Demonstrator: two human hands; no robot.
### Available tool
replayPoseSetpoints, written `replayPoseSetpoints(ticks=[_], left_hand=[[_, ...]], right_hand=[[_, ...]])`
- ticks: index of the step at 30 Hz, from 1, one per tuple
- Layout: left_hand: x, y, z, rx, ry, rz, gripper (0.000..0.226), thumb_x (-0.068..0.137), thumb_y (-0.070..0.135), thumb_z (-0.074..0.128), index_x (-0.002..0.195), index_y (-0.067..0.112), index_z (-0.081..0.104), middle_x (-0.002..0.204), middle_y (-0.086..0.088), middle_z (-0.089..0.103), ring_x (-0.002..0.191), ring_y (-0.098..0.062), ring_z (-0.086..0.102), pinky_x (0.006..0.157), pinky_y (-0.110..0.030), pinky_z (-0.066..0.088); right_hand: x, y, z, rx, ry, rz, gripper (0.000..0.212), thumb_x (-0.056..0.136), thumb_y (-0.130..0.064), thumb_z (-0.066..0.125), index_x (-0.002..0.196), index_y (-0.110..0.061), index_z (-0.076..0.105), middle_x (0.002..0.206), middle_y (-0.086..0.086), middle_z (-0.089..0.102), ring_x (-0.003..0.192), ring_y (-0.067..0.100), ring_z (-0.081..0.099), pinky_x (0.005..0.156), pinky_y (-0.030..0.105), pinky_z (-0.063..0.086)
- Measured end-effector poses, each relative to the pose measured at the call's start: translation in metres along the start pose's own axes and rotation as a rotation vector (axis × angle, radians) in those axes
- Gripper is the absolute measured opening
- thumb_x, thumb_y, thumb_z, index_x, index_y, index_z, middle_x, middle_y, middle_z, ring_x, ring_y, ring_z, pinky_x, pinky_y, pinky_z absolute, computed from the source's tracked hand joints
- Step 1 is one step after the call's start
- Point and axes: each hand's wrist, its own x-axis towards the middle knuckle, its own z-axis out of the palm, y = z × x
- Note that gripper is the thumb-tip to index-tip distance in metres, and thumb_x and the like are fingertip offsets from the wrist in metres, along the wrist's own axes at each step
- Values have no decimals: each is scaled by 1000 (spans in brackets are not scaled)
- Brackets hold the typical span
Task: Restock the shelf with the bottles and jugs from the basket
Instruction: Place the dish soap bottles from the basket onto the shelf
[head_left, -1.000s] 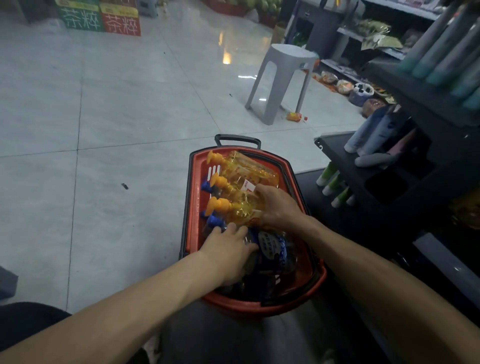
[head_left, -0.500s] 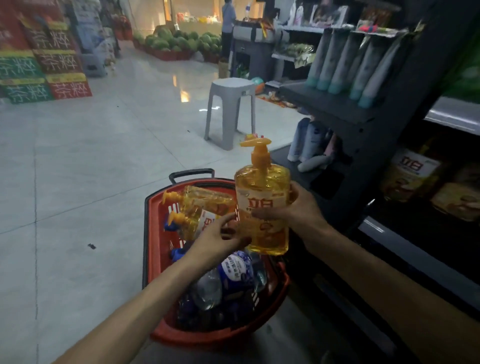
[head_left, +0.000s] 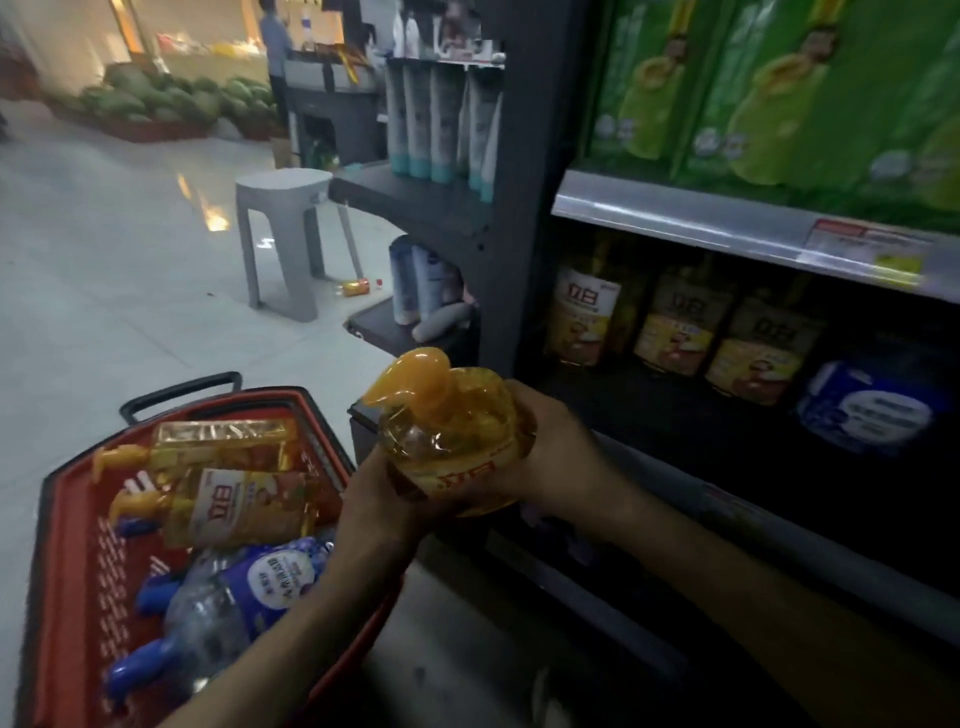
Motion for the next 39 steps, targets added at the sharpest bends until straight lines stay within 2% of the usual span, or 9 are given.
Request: replayPoseSetpoints(ticks=[3, 8, 12, 18, 23, 27, 29, 33, 39], left_hand=[[-2, 10, 26, 9, 19, 134, 43, 62, 41, 85, 101, 41, 65, 94, 35, 71, 91, 11, 69, 68, -7, 52], [19, 32, 72, 103, -35, 290, 39, 64, 57, 79, 100, 46, 67, 107, 12, 71, 100, 1, 66, 77, -8, 51], [52, 46, 119, 153, -108, 340, 48, 59, 78, 75, 100, 54, 66, 111, 13, 65, 106, -1, 62, 80, -18, 53], [100, 56, 186, 168, -232, 413, 47, 81, 27, 85, 123, 25, 66, 117, 19, 54, 102, 18, 56, 83, -6, 50], [127, 57, 223, 179, -280, 513, 47, 82, 32, 81, 125, 30, 62, 127, 14, 63, 117, 4, 61, 91, -16, 55], [141, 48, 236, 128, -253, 477, 45, 82, 21, 83, 122, 26, 64, 123, 12, 69, 117, 4, 62, 95, -27, 58], [148, 43, 238, 91, -238, 425, 45, 82, 16, 84, 122, 26, 66, 119, 15, 71, 116, 5, 63, 97, -35, 58], [160, 42, 241, 62, -208, 343, 51, 82, 15, 85, 127, 28, 65, 117, 18, 72, 116, 6, 62, 95, -25, 56], [172, 42, 241, 50, -181, 264, 57, 79, 17, 86, 131, 26, 63, 122, 11, 71, 118, -1, 64, 95, -29, 57]], right_hand=[[-13, 19, -22, 33, 70, -17, 83, 59, -48, 96, 133, -42, 58, 124, -15, 70, 118, 6, 65, 101, 44, 54], [-30, 42, -61, -6, 271, 10, 74, 59, -50, 95, 124, -29, 66, 110, -16, 74, 106, -2, 67, 95, 29, 56], [-32, 66, -95, 78, 437, 45, 59, 69, -28, 93, 122, -23, 67, 106, -15, 73, 101, -5, 66, 86, 16, 54], [-17, 123, -130, 239, 664, 131, 63, 70, -23, 90, 124, -10, 62, 116, 5, 72, 111, 19, 68, 98, 49, 55], [-4, 140, -152, 279, 771, 136, 90, 58, -42, 86, 136, -25, 42, 133, 1, 63, 125, 20, 60, 104, 51, 51], [9, 146, -158, 320, 772, 126, 80, 55, -45, 83, 125, -29, 49, 130, 1, 65, 123, 17, 62, 101, 49, 54], [17, 145, -160, 305, 771, 124, 77, 56, -41, 85, 124, -27, 52, 128, 0, 67, 121, 17, 63, 99, 49, 55], [32, 143, -163, 315, 747, 160, 60, 73, -13, 87, 124, -20, 56, 124, 0, 69, 119, 16, 64, 99, 47, 55], [43, 138, -157, 294, 791, 198, 63, 79, -10, 83, 132, -24, 53, 131, -2, 64, 124, 16, 59, 102, 43, 54]])
